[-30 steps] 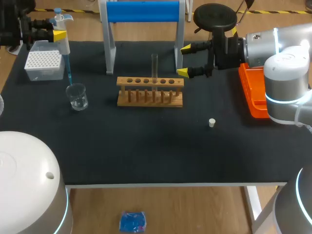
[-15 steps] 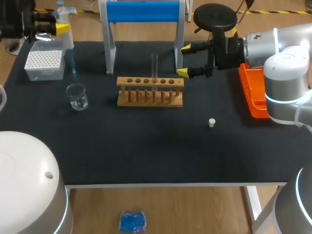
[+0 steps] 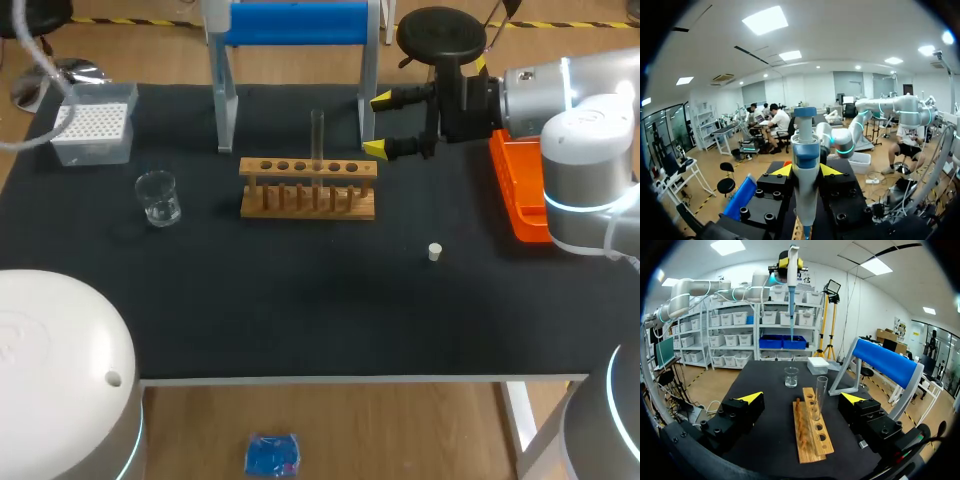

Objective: Invert the test tube, pick up the pipette, mount the tip to pipette, aspirate from beaker and dispense into the tube, eject the tip, return the pipette, and cap with the stopper.

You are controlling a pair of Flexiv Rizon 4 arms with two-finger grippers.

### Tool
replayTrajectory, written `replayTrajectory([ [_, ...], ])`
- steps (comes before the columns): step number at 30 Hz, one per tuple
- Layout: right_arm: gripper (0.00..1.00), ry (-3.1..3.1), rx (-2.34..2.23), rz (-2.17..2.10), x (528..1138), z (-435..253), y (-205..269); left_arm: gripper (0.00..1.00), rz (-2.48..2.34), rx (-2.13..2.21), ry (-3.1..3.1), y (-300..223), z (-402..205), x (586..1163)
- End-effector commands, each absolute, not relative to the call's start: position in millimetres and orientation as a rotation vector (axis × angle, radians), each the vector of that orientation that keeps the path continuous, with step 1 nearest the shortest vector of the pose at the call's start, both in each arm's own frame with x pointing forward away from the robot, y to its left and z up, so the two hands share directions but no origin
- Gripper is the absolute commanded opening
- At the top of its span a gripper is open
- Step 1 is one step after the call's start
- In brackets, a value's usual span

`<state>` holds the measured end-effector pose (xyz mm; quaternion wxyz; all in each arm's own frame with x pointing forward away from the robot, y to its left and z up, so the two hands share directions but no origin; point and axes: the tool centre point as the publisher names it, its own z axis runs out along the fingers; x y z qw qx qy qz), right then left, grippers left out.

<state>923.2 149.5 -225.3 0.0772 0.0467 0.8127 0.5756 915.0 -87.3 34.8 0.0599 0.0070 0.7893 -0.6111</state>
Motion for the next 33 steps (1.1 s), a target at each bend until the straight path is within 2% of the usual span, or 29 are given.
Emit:
replayTrajectory([
  [1, 1.0, 2.434, 0.141, 1.723, 923, -226, 150, 0.0, -1.887, 0.117, 2.435, -150, 41, 950],
  [7, 1.0, 2.434, 0.141, 1.723, 923, -226, 150, 0.0, -1.915, 0.182, 2.447, -192, 49, 956],
  [13, 1.0, 2.434, 0.141, 1.723, 923, -226, 150, 0.0, -1.922, 0.195, 2.46, -212, 48, 954],
  [33, 1.0, 2.434, 0.141, 1.723, 923, -226, 150, 0.0, -1.939, 0.159, 2.456, -212, 46, 949],
])
